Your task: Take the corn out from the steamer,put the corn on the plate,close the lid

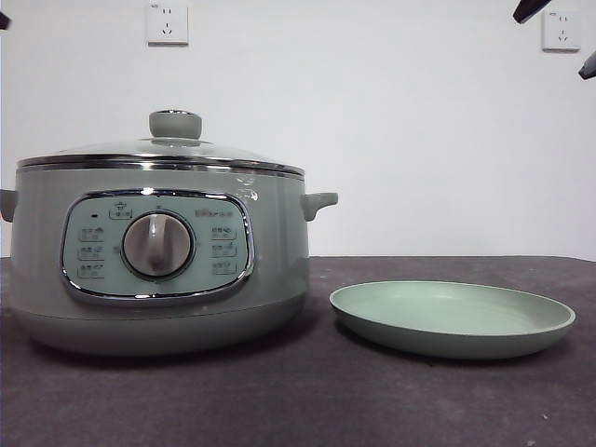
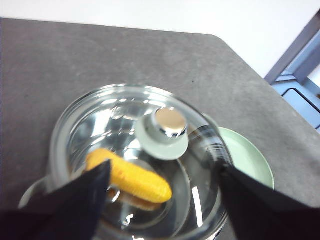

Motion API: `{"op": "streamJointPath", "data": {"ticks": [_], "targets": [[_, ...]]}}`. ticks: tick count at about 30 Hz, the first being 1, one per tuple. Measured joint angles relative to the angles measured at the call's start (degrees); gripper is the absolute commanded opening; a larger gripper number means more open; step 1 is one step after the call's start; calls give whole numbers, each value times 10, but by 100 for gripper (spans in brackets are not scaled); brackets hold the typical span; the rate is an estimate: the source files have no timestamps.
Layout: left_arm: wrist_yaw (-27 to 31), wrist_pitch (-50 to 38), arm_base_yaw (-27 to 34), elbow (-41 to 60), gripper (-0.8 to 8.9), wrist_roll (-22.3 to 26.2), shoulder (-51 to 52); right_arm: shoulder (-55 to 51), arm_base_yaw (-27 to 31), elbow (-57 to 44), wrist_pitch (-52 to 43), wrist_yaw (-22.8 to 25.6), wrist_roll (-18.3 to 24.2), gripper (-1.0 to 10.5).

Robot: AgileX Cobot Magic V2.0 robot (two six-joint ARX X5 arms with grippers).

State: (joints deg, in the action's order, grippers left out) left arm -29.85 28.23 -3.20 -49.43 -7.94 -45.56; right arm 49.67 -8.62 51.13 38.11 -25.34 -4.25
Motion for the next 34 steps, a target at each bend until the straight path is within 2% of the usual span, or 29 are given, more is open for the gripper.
{"op": "streamJointPath", "data": {"ticks": [12,20,27,28,30,31,34], "targets": [[103,-1,-120,-118,409,36,-186,2,0,0,0,0,0,409],[186,-13,-181,-155,409,69,-288,2,0,0,0,0,0,409],[195,-26,-195,-155,401,75,-343,2,0,0,0,0,0,409],[201,-29,-197,-156,350,77,-346,2,0,0,0,0,0,409],[219,-29,-201,-156,81,80,-346,2,0,0,0,0,0,409],[219,-32,-202,-156,-16,91,-346,2,0,0,0,0,0,409],[221,-30,-205,-158,-9,94,-346,2,0,0,0,0,0,409]]}}
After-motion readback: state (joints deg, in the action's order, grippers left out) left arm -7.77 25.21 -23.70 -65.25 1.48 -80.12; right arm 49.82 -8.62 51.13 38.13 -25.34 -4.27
